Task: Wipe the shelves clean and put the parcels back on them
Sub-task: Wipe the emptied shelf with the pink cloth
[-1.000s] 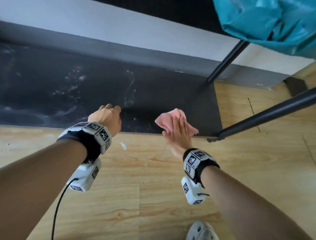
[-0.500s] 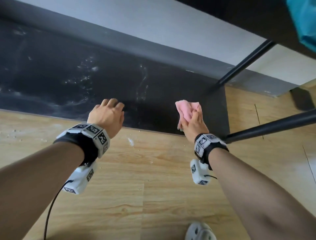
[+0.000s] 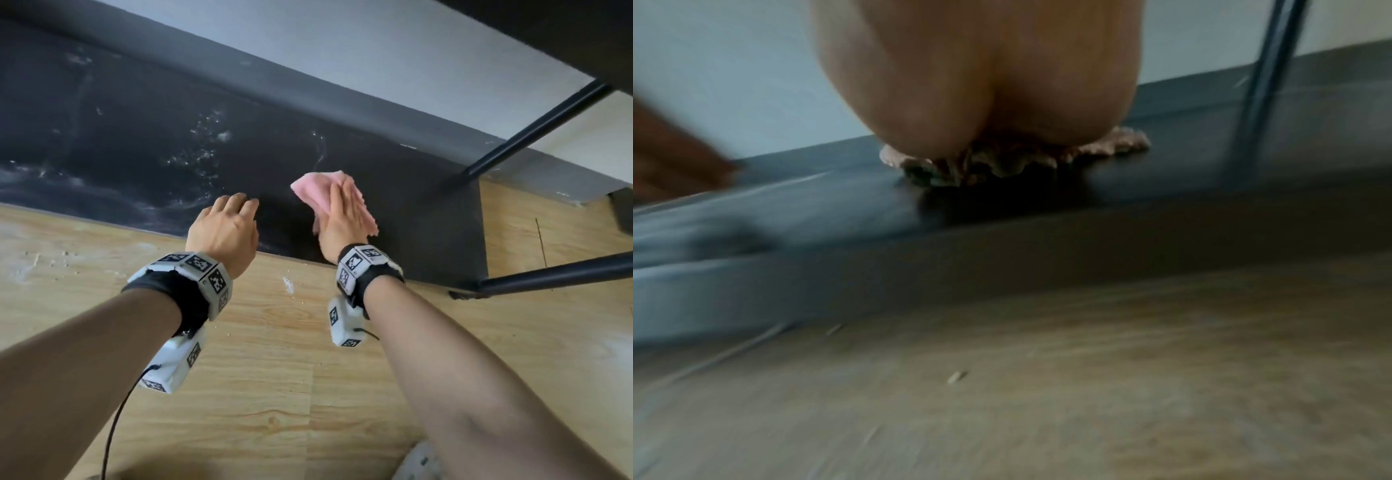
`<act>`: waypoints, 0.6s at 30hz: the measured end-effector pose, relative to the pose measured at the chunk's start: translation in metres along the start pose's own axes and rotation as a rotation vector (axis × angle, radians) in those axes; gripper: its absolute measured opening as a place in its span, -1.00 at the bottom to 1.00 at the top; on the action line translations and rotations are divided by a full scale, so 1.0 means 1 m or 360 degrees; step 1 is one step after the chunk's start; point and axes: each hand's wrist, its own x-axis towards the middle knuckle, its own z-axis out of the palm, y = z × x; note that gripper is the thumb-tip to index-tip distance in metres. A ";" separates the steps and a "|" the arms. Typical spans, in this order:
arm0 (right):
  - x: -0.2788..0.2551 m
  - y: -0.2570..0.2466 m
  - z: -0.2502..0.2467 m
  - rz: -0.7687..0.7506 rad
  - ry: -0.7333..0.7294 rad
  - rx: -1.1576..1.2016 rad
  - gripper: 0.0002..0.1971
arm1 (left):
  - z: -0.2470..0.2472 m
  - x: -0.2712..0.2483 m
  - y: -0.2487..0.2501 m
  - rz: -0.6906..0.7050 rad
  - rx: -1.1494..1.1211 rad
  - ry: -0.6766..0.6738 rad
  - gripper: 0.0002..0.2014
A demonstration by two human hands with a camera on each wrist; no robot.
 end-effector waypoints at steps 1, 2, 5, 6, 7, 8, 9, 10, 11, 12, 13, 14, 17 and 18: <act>0.004 0.015 -0.009 0.0106 0.0022 -0.0037 -0.21 | -0.001 -0.002 -0.006 -0.0009 0.0011 -0.0007 -0.58; 0.003 0.031 -0.017 0.0226 0.0033 -0.0052 -0.20 | -0.002 -0.003 -0.010 -0.0026 0.0017 -0.0010 -0.58; -0.019 0.060 -0.021 0.0347 -0.0069 -0.0161 -0.21 | -0.004 -0.005 -0.017 -0.0050 -0.0005 -0.0016 -0.58; -0.030 0.061 -0.016 0.0290 -0.0115 -0.0197 -0.24 | -0.004 -0.006 -0.017 -0.0061 -0.0016 -0.0029 -0.59; -0.040 0.057 -0.012 0.0208 -0.0159 -0.0218 -0.27 | -0.004 -0.007 -0.017 -0.0081 -0.0028 -0.0043 -0.59; -0.049 0.049 -0.007 0.0108 -0.0197 -0.0227 -0.30 | -0.004 -0.008 -0.017 -0.0102 -0.0033 -0.0051 -0.60; -0.052 0.038 -0.001 -0.0016 -0.0222 -0.0232 -0.31 | -0.004 -0.007 -0.017 -0.0118 -0.0029 -0.0054 -0.60; -0.052 0.023 0.005 -0.0155 -0.0237 -0.0212 -0.32 | -0.005 -0.006 -0.017 -0.0133 -0.0022 -0.0054 -0.60; -0.048 0.006 0.008 -0.0283 -0.0239 -0.0174 -0.33 | -0.007 -0.004 -0.016 -0.0147 -0.0019 -0.0044 -0.60; -0.040 -0.011 0.010 -0.0384 -0.0249 -0.0126 -0.33 | -0.009 -0.001 -0.016 -0.0158 -0.0022 -0.0019 -0.60; -0.028 -0.025 0.012 -0.0453 -0.0263 -0.0113 -0.32 | -0.012 0.003 -0.017 -0.0161 -0.0028 0.0021 -0.60; -0.012 -0.035 0.011 -0.0483 -0.0268 -0.0131 -0.30 | -0.015 0.006 -0.019 -0.0155 -0.0032 0.0067 -0.59; 0.042 -0.041 0.002 -0.0453 -0.0174 -0.0232 -0.25 | -0.019 0.007 -0.030 -0.0118 -0.0041 0.0129 -0.56; 0.055 -0.036 -0.003 -0.0400 -0.0117 -0.0223 -0.29 | -0.019 0.003 -0.036 -0.0101 -0.0046 0.0114 -0.56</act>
